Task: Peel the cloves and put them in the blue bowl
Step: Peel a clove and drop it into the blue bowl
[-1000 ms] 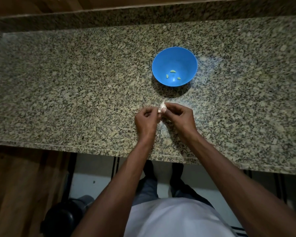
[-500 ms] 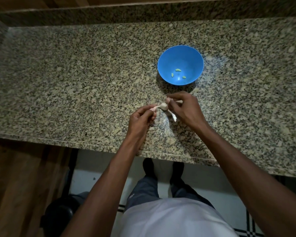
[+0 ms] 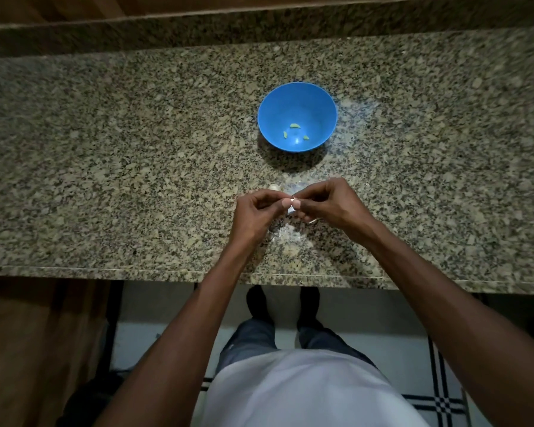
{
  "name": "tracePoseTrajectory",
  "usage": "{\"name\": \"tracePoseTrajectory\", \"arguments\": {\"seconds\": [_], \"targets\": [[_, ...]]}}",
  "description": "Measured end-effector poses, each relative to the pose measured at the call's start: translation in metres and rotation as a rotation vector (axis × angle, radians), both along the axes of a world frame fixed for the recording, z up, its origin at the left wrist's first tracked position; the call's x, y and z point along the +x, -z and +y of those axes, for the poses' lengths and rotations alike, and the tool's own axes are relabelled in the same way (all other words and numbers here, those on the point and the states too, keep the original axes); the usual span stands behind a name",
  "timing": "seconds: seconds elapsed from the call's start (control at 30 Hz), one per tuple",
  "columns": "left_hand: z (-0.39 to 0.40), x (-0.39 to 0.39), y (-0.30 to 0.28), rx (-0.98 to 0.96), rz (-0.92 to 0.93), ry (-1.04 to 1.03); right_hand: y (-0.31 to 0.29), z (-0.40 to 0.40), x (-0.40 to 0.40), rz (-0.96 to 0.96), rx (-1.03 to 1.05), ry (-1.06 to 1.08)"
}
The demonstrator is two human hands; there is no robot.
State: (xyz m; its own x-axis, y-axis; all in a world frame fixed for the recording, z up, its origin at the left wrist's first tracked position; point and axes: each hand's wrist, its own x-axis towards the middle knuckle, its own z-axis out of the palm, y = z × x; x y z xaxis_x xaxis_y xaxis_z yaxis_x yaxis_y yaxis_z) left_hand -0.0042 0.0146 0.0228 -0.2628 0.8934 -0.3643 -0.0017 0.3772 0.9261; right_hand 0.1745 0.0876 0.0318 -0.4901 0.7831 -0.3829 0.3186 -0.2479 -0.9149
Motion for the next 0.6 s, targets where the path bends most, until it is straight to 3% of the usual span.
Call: {"name": "tracePoseTrajectory", "arguments": {"seconds": [0.17, 0.27, 0.4, 0.6], "targets": [[0.001, 0.008, 0.006, -0.044, 0.013, -0.037, 0.005, -0.006, -0.005, -0.148, 0.172, 0.021], [-0.001, 0.004, 0.010, -0.014, 0.155, -0.109, 0.006, -0.008, -0.009, -0.267, 0.361, 0.009], [-0.007, -0.015, 0.019, -0.002, 0.359, -0.129, 0.013, -0.008, -0.017, -0.519, 0.684, -0.186], [-0.012, -0.034, 0.037, -0.080, 0.579, -0.044, 0.012, -0.015, -0.030, -0.727, 0.845, -0.418]]}}
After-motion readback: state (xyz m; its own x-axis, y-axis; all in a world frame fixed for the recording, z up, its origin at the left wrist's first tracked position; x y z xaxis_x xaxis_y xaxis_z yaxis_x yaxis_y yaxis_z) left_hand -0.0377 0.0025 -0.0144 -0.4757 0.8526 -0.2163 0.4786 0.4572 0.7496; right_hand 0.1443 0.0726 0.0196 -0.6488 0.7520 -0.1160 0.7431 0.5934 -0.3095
